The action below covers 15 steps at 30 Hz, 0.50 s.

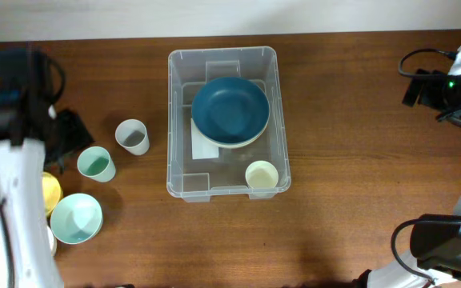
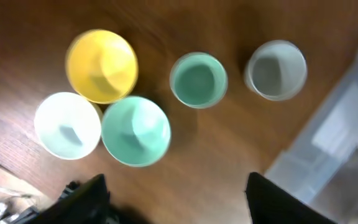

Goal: Pack container
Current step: 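Grasp the mint-green cup with the left gripper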

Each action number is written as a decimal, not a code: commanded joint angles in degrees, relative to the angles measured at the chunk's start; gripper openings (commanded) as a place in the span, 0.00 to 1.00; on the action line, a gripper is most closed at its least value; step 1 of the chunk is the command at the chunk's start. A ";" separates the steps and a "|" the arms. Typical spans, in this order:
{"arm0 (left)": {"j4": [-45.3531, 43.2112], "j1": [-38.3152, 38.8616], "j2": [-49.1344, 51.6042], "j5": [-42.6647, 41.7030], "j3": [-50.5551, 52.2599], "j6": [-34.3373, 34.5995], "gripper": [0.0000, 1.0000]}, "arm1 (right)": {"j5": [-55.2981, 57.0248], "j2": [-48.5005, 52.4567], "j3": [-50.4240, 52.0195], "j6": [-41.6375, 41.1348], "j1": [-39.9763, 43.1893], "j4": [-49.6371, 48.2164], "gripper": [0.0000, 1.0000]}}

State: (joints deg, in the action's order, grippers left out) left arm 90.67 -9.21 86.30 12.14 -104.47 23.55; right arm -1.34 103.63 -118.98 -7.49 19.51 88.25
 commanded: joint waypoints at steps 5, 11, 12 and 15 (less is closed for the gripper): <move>-13.22 -7.87 1.92 0.26 17.53 -1.49 0.81 | -0.15 -1.79 0.09 0.15 -0.04 -0.13 0.99; -20.79 -11.06 10.34 -3.37 21.90 -4.04 0.81 | -0.15 -1.79 0.09 0.13 -0.04 -0.13 0.99; -21.79 -11.04 11.80 -3.41 21.90 -4.66 0.81 | -0.15 -1.79 0.09 0.13 -0.04 -0.11 0.99; -24.28 -11.04 15.69 -4.00 21.90 -6.56 0.81 | -0.15 -1.79 0.09 0.15 -0.04 0.07 0.99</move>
State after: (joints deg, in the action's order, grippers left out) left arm 67.57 -20.12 99.22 9.80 -82.43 20.08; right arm -1.34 103.63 -118.98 -7.51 19.51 88.27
